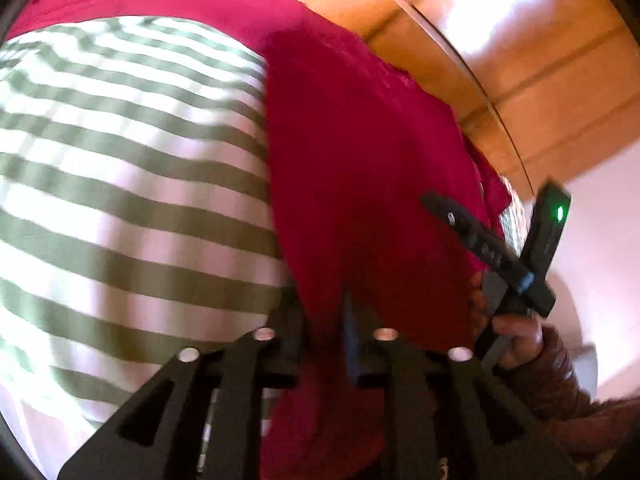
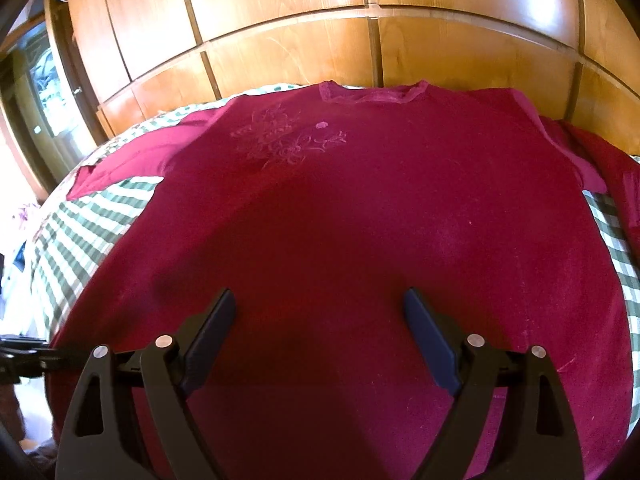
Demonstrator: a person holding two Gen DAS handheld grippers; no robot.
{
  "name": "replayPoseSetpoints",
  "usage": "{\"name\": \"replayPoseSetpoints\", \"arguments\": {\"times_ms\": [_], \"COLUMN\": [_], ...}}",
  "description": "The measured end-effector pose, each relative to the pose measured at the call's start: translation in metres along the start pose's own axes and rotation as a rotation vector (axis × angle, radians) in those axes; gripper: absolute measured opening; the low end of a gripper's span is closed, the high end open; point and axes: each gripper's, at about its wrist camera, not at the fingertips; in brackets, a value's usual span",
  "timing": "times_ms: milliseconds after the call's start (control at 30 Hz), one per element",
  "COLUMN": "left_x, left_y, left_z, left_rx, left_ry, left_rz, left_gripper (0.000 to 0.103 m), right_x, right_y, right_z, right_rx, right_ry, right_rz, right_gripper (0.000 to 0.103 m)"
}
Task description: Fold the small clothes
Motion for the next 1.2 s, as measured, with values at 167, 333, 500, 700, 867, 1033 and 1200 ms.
{"name": "replayPoseSetpoints", "arguments": {"times_ms": [167,333,500,700,867,1033,1200], "left_x": [-0.054,-0.112,-0.134,-0.107,-0.129,-0.117,-0.111], "left_y": [-0.059,-0.135,-0.190,-0.239,-0.218,-0.185,-0.188], "left_z": [0.078,0.179,0.235,0.232,0.219,0.227,0.215], "left_rx": [-0.203,-0.467,-0.608,-0.569,-0.530,-0.528,-0.551], "left_ry": [-0.151,-0.335,-0.383,-0.440,-0.424,-0.558,-0.606], "left_rz": [-0.229,-0.433,-0.511,-0.509,-0.583,-0.506,-0.509], "left_gripper": [0.046,0.055,0.059,0.013,0.005,0.011,0.051], "right_x": [0.002,0.005,0.008,0.011,0.011,0.012,0.010], "right_y": [0.000,0.000,0.000,-0.002,-0.002,-0.002,-0.001], "right_z": [0.005,0.010,0.013,0.015,0.014,0.013,0.011], "right_rx": [-0.026,-0.050,-0.065,-0.075,-0.072,-0.069,-0.064], "right_ry": [0.018,0.045,0.066,0.078,0.074,0.066,0.059], "right_rz": [0.007,0.019,0.031,0.044,0.044,0.042,0.035], "right_gripper": [0.089,0.091,0.093,0.096,0.096,0.098,0.098]}}
Point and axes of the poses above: each gripper's, at about its wrist camera, not at the fingertips, and x roughly the way its jaws point, z to its left, y to its underside, and after that the axes turned 5 degrees about -x, right-handed
